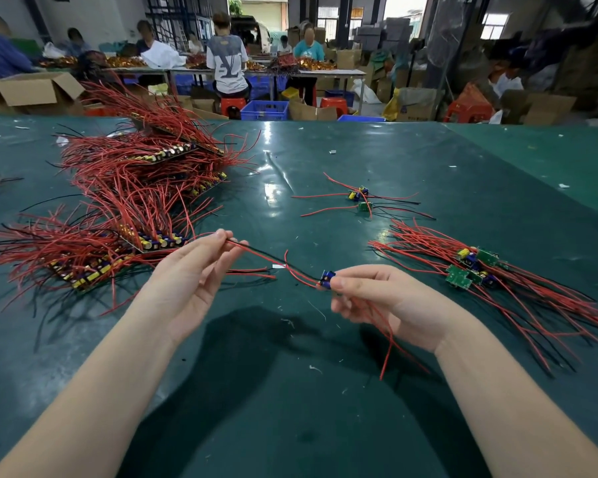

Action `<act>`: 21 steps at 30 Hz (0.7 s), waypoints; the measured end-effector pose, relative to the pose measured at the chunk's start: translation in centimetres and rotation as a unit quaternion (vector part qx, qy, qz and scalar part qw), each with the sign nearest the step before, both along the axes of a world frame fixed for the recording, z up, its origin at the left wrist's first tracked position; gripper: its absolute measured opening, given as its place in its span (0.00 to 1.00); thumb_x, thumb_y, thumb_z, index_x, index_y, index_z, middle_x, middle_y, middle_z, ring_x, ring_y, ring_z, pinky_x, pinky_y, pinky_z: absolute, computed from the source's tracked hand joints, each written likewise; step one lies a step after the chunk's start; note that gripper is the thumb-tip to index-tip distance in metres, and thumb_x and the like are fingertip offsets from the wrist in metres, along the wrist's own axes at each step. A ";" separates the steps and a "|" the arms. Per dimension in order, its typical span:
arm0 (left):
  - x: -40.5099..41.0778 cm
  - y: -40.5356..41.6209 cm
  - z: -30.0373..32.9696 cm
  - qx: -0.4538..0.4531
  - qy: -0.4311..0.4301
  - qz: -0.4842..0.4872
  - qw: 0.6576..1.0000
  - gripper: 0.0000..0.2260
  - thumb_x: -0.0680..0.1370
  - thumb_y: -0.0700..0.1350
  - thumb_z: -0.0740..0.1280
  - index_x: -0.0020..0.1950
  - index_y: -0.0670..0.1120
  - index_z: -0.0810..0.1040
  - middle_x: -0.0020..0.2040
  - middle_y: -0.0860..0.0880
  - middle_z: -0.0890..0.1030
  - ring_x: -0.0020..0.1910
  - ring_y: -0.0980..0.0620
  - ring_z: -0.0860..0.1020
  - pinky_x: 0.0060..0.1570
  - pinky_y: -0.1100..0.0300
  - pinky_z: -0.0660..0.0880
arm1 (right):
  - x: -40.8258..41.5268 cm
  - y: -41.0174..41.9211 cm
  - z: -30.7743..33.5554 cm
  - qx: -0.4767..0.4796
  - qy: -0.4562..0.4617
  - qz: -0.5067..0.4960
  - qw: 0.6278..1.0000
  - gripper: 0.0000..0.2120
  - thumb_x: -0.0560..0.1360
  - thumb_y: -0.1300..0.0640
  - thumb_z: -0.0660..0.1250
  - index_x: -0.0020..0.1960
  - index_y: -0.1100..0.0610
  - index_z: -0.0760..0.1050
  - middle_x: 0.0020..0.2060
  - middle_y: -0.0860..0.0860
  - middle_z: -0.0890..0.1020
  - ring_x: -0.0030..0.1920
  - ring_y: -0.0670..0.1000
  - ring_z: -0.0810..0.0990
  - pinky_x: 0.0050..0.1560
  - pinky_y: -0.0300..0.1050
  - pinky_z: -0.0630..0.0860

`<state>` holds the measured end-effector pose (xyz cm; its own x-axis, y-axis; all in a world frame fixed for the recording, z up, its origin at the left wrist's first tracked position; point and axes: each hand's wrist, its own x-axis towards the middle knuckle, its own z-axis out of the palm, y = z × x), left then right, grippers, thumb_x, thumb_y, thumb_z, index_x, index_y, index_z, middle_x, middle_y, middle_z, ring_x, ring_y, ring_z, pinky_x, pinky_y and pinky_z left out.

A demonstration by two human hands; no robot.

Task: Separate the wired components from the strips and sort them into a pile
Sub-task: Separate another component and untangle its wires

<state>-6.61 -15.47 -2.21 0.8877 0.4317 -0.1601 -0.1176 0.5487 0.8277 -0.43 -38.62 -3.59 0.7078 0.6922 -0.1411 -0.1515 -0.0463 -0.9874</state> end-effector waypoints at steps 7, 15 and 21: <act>0.0 -0.1 -0.9 0.125 0.001 0.047 0.991 0.06 0.78 0.34 0.65 0.41 0.37 0.78 0.36 0.46 0.81 0.32 0.57 0.82 0.34 0.72 0.76 | -0.4 0.2 0.0 -0.028 -0.002 0.046 0.999 0.08 0.65 0.51 0.75 0.43 0.52 0.86 0.34 0.50 0.83 0.39 0.49 0.77 0.45 0.39 0.73; 0.0 0.5 -0.3 -0.070 0.056 0.008 0.996 0.09 0.75 0.37 0.69 0.35 0.39 0.84 0.32 0.49 0.82 0.30 0.58 0.81 0.30 0.73 0.76 | -0.6 0.6 -0.1 -0.028 -0.005 0.032 0.999 0.11 0.60 0.50 0.76 0.41 0.53 0.85 0.33 0.48 0.80 0.34 0.44 0.75 0.36 0.36 0.66; -0.1 0.6 -0.3 -0.078 0.061 -0.021 0.995 0.06 0.75 0.37 0.68 0.39 0.38 0.82 0.32 0.48 0.81 0.29 0.59 0.80 0.25 0.75 0.72 | -0.4 0.3 0.0 -0.029 0.014 0.012 0.999 0.05 0.63 0.55 0.78 0.39 0.53 0.86 0.30 0.47 0.79 0.31 0.43 0.74 0.33 0.32 0.66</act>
<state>-6.67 -14.84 -2.54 0.8738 0.3566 -0.3306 0.0044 0.6740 0.7387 -0.80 -38.34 -3.56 0.6862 0.6994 -0.2001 -0.1766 -0.1067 -0.9785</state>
